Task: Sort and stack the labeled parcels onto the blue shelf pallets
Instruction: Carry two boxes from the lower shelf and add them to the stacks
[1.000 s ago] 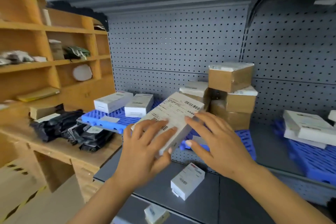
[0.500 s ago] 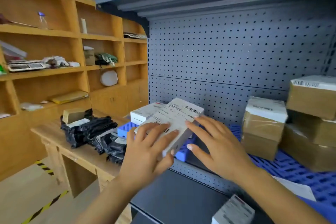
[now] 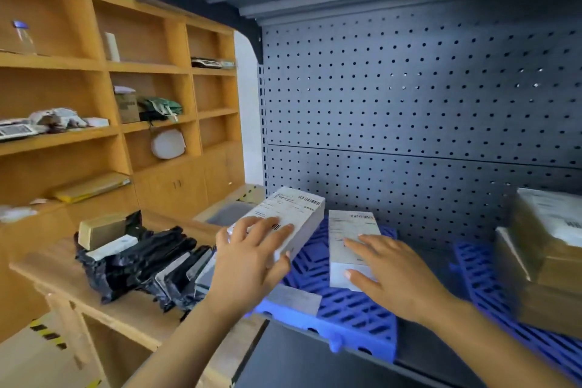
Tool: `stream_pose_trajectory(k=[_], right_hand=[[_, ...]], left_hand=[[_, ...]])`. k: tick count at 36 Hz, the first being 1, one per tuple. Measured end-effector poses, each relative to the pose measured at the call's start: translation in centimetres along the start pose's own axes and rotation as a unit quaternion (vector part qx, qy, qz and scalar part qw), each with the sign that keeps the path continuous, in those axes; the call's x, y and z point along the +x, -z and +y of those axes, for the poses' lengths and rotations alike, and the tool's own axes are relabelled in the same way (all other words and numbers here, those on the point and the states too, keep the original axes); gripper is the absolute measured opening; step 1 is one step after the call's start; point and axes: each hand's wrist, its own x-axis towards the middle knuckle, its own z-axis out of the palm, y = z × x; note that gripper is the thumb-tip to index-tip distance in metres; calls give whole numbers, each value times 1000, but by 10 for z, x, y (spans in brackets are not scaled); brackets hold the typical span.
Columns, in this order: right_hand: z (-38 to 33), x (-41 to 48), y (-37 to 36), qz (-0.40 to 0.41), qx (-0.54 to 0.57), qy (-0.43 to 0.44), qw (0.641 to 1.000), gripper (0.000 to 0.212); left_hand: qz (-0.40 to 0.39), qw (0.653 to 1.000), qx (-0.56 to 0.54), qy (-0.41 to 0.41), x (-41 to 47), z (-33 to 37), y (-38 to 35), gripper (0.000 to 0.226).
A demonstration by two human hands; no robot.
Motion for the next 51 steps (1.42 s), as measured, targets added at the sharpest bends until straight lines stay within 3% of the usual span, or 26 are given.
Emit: stream_pose_trajectory(k=[7,12,16,18,22,25,30,37,47,51], right_hand=[[-16,15,-10,-14,-12,-54,998,56],[-32,15,-8,-18,-10,-105,994,57],[-47,6,0,5,-15,-149,989,58],[-54,-3,4,16,-18,-165,986,63],[-63,-24,14,80,-38,-191,978,75],[-64,-48,24,113,-77,-219,966,61],[-67,-95,52,161,-120,-265,943,59],[-46,-162,80,199,-136,-311,919,56],[36,-228,109,193,-156,-345,905,58],[79,-245,119,184,-166,-324,913,58]], left_hand=[[-24,999,-31,-12,20,-35,-21,38],[-104,993,-51,-28,38,-49,-25,43],[-175,982,-48,-51,45,-54,-17,61],[-169,983,-36,-54,47,-54,-14,69],[-115,989,-49,-79,54,-41,-8,63],[-77,985,-97,-119,63,-19,3,63],[-46,966,-173,-186,72,31,17,63],[-95,937,-230,-247,80,111,30,75],[-82,933,-220,-274,106,226,25,77],[-81,940,-209,-256,117,270,16,66]])
